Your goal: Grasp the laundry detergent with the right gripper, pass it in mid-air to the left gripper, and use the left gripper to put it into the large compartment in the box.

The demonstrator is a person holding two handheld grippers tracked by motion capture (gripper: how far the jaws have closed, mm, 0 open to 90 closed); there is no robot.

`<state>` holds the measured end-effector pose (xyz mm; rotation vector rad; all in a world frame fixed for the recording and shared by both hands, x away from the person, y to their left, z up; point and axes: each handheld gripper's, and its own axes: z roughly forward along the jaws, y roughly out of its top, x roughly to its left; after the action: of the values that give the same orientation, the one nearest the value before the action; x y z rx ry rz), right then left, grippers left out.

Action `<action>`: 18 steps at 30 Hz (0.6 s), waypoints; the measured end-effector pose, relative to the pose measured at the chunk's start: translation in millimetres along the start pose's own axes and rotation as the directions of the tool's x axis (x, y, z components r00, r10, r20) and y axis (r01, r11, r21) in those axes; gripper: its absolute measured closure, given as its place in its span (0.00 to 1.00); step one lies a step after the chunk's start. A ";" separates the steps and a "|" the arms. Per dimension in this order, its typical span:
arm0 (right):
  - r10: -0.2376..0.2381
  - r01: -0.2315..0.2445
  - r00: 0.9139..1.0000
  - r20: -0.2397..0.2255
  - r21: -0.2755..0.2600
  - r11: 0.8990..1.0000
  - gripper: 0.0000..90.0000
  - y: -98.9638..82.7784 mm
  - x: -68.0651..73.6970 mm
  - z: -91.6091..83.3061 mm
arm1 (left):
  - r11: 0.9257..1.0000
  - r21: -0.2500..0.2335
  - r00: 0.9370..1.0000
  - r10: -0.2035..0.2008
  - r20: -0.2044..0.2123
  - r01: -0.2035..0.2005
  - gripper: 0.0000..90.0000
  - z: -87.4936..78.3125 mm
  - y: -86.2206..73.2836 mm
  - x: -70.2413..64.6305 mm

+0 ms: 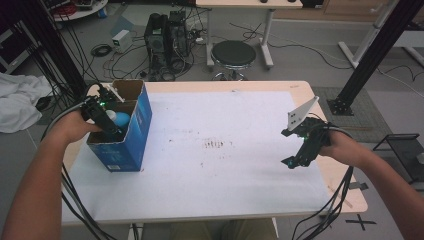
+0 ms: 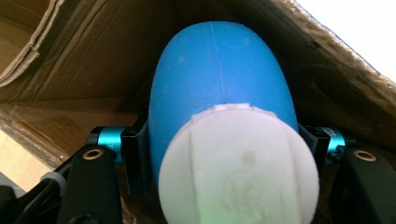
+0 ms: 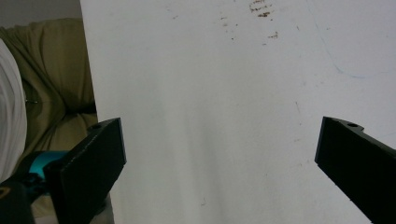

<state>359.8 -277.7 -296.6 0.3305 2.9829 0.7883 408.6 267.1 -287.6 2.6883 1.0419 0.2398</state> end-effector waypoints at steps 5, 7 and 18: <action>-0.001 0.001 1.000 0.007 0.006 1.000 0.01 0.5 0.0 0.9 | 1.000 -0.014 1.000 -0.006 -0.011 0.006 0.40 -2.3 -0.4 2.3; 0.008 -0.008 1.000 0.009 0.005 1.000 0.01 0.0 0.3 0.3 | 0.999 -0.041 1.000 -0.021 -0.021 0.020 0.36 -6.7 -0.1 3.4; -0.001 0.001 1.000 0.010 0.010 1.000 0.01 1.1 1.3 0.3 | 0.998 -0.059 0.999 -0.004 -0.038 0.001 0.29 -27.6 6.2 0.1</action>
<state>358.8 -276.4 -296.3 0.3328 2.9790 0.7692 406.0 267.4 -259.4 2.6395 1.0323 0.3168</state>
